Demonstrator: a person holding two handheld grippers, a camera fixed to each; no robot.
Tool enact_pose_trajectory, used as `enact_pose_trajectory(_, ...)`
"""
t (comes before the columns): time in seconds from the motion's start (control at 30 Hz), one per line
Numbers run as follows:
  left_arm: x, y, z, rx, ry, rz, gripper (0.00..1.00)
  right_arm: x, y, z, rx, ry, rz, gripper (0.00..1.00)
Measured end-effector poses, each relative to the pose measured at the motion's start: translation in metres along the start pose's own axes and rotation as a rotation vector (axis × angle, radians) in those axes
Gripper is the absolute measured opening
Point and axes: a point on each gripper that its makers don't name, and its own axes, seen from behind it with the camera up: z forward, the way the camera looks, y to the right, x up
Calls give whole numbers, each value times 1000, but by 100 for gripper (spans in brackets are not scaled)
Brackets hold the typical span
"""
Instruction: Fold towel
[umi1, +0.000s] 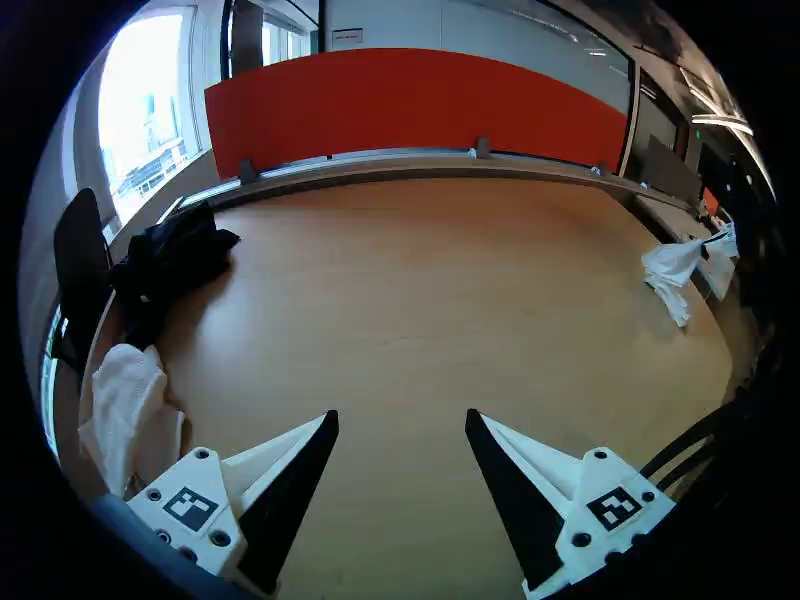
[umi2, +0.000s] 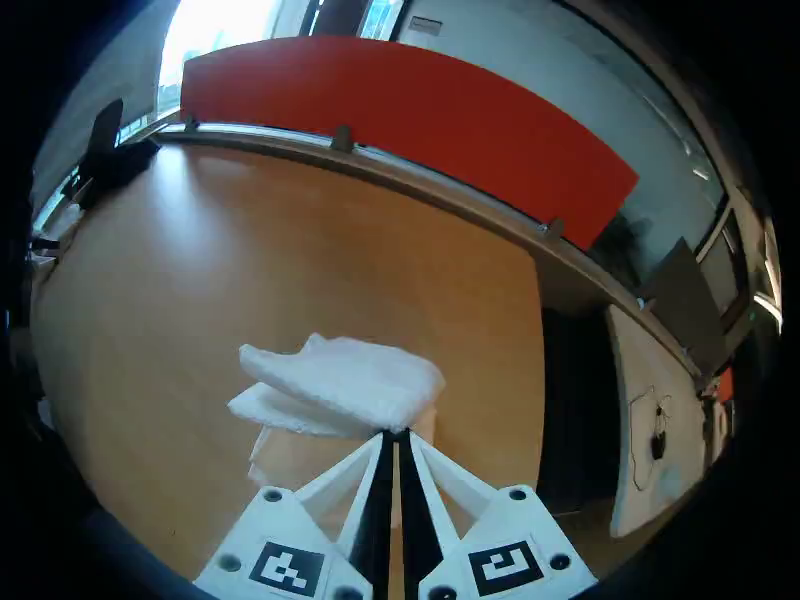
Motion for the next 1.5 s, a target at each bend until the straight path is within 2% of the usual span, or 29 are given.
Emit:
enact_pose_trajectory(0.27, 0, -2, -1, 5, 1, -1, 94, -25, 2, 4, -12, -51, 24, 3)
enact_pose_trajectory(0.9, -2, -6, -2, 13, -5, 12, 94, -83, 3, 22, -21, -165, 156, 3)
enact_pose_trajectory(1.5, -2, -6, -5, 18, -5, 15, 94, -108, 9, 29, -41, -238, 180, 3)
